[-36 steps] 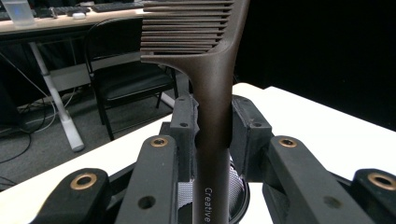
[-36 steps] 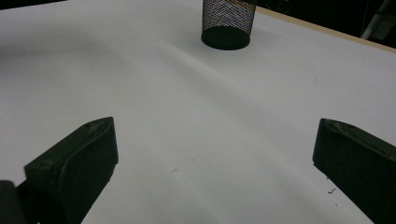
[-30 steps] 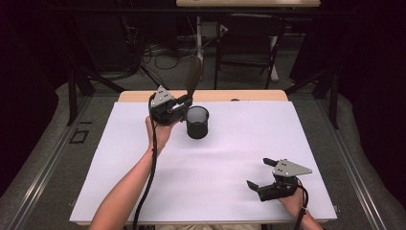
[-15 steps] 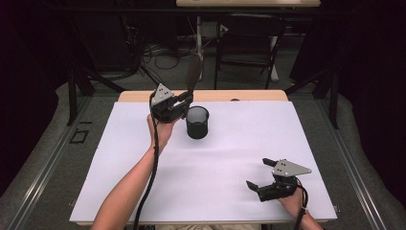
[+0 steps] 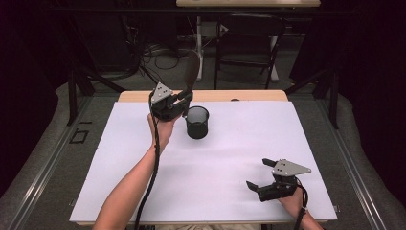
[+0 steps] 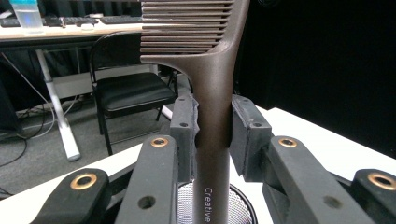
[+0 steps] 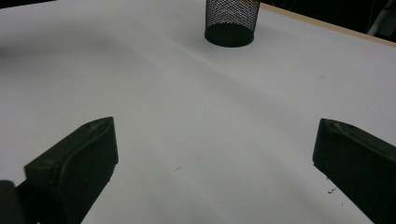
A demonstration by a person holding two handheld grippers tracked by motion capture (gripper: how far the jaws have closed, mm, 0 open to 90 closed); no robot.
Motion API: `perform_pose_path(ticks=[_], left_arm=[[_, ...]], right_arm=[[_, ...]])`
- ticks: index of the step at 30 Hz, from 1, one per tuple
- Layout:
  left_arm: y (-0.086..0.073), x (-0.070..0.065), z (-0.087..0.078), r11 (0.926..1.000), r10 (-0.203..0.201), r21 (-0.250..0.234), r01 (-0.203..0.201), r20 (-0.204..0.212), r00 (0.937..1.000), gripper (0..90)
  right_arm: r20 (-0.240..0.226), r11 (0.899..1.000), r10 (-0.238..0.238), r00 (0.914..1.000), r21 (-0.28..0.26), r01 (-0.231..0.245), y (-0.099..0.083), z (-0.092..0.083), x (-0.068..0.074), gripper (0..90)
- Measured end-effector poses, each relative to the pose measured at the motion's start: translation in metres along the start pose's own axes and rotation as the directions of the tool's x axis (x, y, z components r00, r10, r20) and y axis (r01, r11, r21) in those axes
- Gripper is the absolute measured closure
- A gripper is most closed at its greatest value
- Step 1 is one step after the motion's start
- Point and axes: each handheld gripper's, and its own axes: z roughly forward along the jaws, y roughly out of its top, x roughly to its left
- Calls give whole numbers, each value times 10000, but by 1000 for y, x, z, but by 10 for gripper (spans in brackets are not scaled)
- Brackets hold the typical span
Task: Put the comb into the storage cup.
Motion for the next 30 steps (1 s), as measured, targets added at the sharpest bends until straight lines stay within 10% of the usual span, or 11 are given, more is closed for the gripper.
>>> perform_pose_path(ticks=[30], left_arm=[[-6,0,16,9979,8,-652,-23,-233,9997,726]], right_arm=[[20,10000,-23,10000,37,23,0,0,0,0]])
